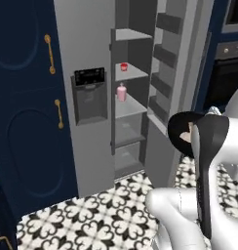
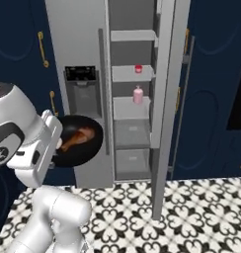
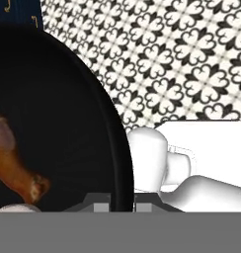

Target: Pick the chicken drumstick and garlic from their plates and place them in the bowl. Then put the bowl in the fridge.

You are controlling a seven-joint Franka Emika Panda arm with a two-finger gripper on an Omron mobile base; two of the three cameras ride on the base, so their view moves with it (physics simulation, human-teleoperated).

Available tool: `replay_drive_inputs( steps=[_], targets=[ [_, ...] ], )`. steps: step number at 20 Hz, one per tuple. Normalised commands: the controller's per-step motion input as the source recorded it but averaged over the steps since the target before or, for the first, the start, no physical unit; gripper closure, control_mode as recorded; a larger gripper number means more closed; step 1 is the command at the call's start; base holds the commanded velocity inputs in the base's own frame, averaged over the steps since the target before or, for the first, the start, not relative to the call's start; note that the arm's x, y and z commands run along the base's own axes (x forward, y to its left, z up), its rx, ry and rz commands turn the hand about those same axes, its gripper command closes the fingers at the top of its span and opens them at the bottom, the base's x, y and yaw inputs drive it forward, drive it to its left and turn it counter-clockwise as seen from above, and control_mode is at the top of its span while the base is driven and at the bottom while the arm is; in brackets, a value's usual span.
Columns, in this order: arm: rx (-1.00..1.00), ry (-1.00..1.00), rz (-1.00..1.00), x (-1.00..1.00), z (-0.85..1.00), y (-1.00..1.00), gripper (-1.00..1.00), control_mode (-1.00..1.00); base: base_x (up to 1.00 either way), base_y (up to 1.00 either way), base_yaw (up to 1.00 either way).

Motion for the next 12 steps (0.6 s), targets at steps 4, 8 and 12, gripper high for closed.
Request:
replay_drive_inputs(
  steps=[4,8,12],
  targets=[
    [0.00,0.00,0.00,0.00,0.00,0.00,1.00,1.00,1.00,0.00,-0.03],
    [0.00,0.00,0.00,0.00,0.00,0.00,1.00,1.00,0.98,-0.40,-0.01],
    [0.00,0.00,0.00,0.00,0.00,0.00,1.00,1.00,0.89,-0.13,0.00]
  ],
)
